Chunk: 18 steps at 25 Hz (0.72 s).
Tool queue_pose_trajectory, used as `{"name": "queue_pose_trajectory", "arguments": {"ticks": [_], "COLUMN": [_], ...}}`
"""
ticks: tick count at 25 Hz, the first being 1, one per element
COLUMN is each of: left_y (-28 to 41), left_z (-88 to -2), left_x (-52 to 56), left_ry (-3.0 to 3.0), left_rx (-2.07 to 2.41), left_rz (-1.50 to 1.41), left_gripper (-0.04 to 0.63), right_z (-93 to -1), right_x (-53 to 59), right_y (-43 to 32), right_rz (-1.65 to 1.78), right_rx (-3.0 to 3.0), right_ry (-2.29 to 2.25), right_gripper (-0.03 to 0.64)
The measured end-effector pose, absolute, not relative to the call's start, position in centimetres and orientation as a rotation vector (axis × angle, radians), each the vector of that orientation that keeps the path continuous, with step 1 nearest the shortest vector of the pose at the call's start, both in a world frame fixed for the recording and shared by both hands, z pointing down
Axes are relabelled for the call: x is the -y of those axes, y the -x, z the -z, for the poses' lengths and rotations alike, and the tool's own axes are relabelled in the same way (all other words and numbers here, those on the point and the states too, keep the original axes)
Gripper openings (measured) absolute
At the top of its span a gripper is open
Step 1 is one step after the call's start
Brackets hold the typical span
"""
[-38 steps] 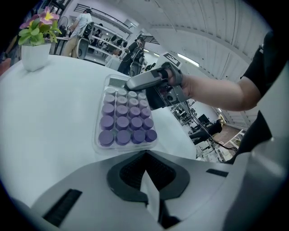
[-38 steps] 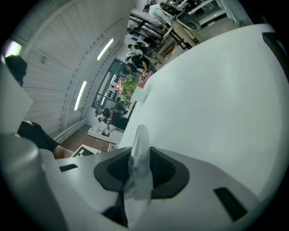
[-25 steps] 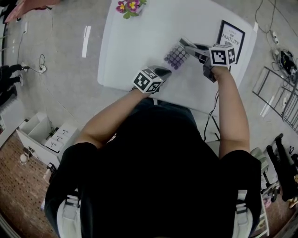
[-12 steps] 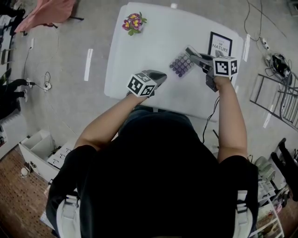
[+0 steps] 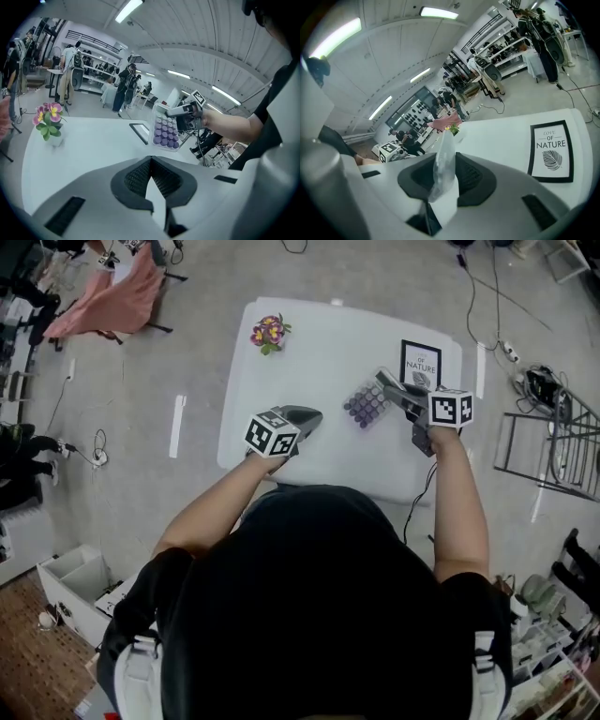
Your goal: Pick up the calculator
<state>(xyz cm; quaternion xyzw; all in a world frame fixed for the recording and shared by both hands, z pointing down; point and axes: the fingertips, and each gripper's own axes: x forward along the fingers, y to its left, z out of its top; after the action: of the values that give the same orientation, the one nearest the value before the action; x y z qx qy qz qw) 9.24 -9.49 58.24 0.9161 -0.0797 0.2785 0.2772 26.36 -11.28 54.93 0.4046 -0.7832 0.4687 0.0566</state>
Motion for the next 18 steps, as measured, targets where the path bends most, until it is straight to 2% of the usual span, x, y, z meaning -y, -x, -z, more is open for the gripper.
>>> {"name": "queue_pose_trajectory", "arguments": {"ticks": [18], "left_y": [-4.7], "left_z": [-52.3], "left_x": [12.6], "left_ry": [-2.538], "left_rx": [0.263], "left_rz": [-0.663], "left_gripper": [0.018], "right_z": [-51.1], "right_x": [8.2], "right_y": [-23.6], "right_rz": [-1.384], "right_rx": [2.389], "right_ry": [-1.29], "right_gripper": [0.109]}}
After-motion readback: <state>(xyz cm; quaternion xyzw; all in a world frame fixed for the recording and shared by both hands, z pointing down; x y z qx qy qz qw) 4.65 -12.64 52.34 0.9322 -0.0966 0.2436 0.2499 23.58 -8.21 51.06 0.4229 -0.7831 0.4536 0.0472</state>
